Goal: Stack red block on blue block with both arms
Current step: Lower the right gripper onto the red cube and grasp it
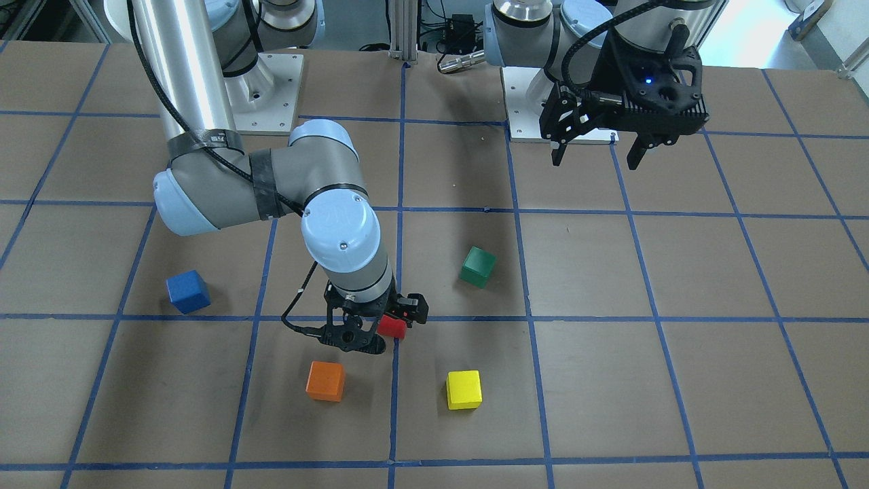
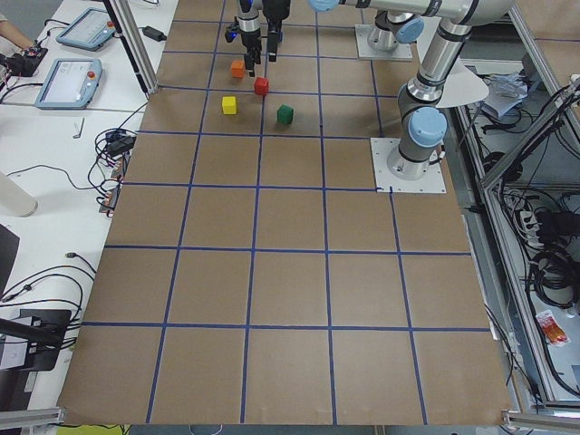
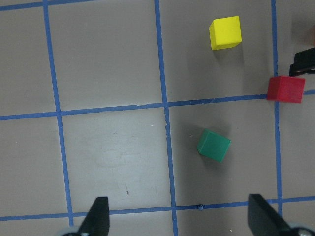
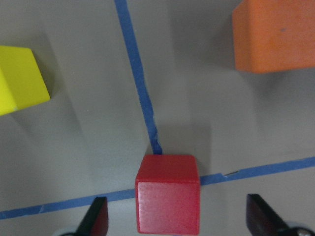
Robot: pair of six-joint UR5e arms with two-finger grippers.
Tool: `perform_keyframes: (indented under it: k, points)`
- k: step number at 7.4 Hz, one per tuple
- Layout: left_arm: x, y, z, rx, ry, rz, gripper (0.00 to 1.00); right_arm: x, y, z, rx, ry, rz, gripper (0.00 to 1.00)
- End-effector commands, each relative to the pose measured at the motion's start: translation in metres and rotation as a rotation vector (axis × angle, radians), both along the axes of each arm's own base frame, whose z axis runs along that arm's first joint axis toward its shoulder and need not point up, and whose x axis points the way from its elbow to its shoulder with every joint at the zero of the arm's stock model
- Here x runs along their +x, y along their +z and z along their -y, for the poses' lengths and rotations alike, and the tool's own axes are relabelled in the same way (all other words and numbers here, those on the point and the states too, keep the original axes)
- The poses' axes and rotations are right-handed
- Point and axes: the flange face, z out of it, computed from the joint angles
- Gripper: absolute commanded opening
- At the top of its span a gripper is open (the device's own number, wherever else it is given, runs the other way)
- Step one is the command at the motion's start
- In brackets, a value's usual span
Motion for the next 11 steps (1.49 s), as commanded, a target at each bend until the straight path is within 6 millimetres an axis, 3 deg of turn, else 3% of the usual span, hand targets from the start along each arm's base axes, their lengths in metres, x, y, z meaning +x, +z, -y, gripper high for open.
perform_keyframes:
  k: [1, 3, 4, 5, 7, 8, 10, 11]
  points:
    - [0.003, 0.001, 0.000, 0.001, 0.011, 0.000, 1.00, 0.017, -0.020, -0.004, 0.014, -0.002, -0.007, 1.00]
    - [0.001, 0.000, -0.001, 0.008, 0.006, -0.001, 1.00, 0.016, -0.028, -0.003, 0.011, -0.003, -0.017, 1.00]
    - [0.001, 0.000, -0.001, 0.006, 0.006, -0.001, 1.00, 0.016, -0.028, -0.002, 0.000, -0.003, -0.018, 0.88]
    - [0.001, 0.000, -0.001, 0.004, 0.006, -0.001, 1.00, 0.016, -0.030, -0.003, 0.005, -0.008, -0.018, 0.59]
    - [0.000, -0.001, -0.001, 0.006, 0.006, -0.003, 1.00, 0.014, -0.035, -0.007, 0.016, -0.009, -0.024, 0.13]
    - [0.000, -0.001, -0.001, 0.006, 0.006, -0.003, 1.00, 0.014, -0.034, -0.007, 0.016, -0.009, -0.027, 0.00]
    - [0.000, -0.001, -0.001, 0.006, 0.008, -0.003, 1.00, 0.013, -0.006, 0.000, -0.022, -0.008, -0.014, 0.00]
    - [0.000, -0.001, -0.001, 0.006, 0.008, -0.006, 1.00, -0.002, 0.018, 0.008, -0.020, -0.019, -0.014, 0.00]
